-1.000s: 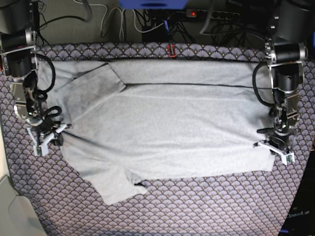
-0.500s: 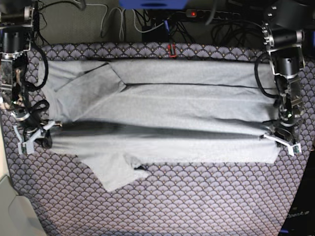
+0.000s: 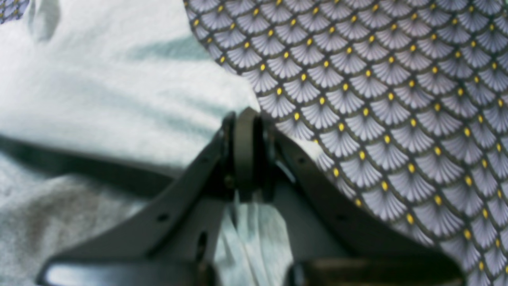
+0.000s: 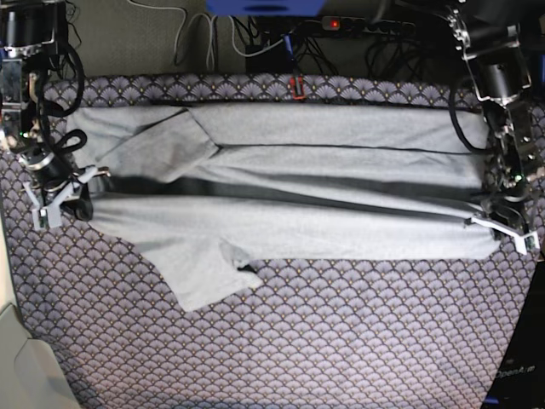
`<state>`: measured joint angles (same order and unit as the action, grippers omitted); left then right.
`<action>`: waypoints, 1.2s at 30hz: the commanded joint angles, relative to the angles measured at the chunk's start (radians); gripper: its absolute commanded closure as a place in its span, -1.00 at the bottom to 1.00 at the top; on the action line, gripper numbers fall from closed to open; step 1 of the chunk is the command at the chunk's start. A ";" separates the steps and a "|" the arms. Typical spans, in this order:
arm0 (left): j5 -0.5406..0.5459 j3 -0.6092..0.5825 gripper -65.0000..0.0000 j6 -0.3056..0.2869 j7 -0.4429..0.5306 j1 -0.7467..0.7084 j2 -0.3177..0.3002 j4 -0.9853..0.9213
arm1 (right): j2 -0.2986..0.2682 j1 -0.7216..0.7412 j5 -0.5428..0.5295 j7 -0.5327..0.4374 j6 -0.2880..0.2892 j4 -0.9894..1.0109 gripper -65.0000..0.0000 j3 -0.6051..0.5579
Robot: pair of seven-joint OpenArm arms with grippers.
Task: Fold the T-shirt properly
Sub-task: 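Fold the grasped middle of the shirt up toward the collar with both grippers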
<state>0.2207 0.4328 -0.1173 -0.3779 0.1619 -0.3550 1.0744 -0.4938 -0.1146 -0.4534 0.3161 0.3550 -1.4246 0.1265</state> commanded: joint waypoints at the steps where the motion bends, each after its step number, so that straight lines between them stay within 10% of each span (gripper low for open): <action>1: -0.001 0.007 0.98 0.006 0.018 0.011 -0.023 0.036 | -0.022 0.006 -0.009 -0.033 -0.007 -0.028 1.00 0.034; 36: 0.001 0.014 0.98 0.006 0.003 -0.362 -0.025 0.336 | -0.012 -0.218 -0.011 -0.039 0.065 -0.150 1.00 0.123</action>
<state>0.2214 0.4347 -0.1177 -0.3962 -0.2031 -0.3584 1.3949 -0.4847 -0.3367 -0.4522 0.3038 0.4187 -1.5597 0.2375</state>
